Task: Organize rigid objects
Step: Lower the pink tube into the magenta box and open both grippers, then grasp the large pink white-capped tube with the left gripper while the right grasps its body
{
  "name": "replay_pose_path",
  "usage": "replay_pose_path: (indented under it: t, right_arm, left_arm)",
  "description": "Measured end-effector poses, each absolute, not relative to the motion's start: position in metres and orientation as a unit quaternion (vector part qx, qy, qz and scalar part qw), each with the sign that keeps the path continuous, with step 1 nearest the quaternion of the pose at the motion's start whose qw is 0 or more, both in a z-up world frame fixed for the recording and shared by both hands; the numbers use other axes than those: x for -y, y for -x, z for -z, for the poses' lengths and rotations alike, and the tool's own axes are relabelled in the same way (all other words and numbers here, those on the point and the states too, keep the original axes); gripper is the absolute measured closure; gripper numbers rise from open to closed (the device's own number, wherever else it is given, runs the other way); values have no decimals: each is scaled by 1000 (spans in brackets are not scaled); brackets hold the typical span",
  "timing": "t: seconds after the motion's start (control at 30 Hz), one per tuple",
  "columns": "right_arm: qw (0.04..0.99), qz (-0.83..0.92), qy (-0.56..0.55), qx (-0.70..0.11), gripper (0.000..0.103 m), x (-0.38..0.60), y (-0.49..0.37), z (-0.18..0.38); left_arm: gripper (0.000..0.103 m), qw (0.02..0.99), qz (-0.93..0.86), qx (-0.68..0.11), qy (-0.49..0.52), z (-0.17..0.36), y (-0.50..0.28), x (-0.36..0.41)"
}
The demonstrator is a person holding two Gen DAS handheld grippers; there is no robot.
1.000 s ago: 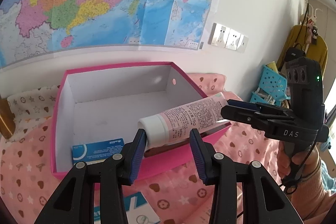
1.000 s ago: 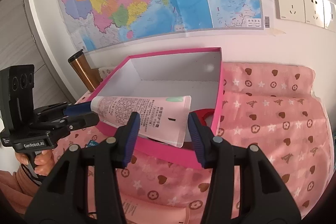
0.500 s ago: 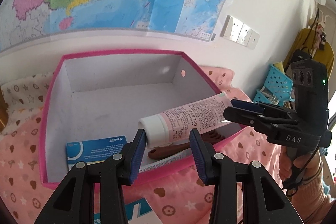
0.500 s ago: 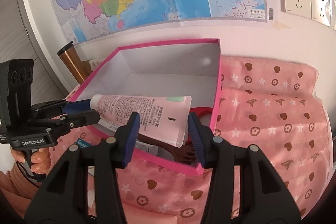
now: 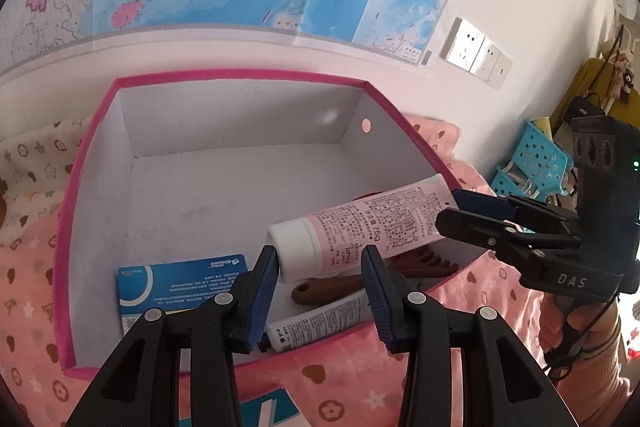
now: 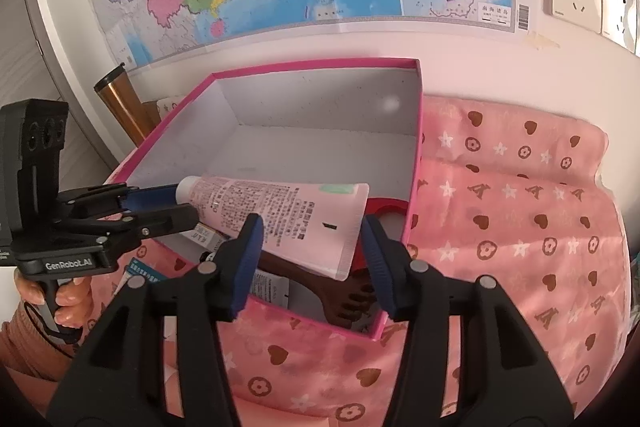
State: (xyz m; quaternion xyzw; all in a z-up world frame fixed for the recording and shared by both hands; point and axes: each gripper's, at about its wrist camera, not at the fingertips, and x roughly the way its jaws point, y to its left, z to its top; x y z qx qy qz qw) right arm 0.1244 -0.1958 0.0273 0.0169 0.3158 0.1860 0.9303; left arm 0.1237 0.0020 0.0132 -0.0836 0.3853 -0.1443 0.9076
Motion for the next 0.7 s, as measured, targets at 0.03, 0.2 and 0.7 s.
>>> replay_pose_path:
  t: [0.03, 0.2, 0.7]
  right_arm:
    - [930, -184, -14, -317, 49, 195, -125, -27]
    - [931, -173, 9, -321, 47, 186, -128, -26]
    - [941, -155, 8, -300, 38, 185, -120, -28]
  left_arm:
    - [61, 906, 144, -388, 88, -12, -126, -3]
    - [61, 902, 141, -396, 99, -5, -132, -7]
    - [61, 911, 138, -382, 79, -7, -124, -4]
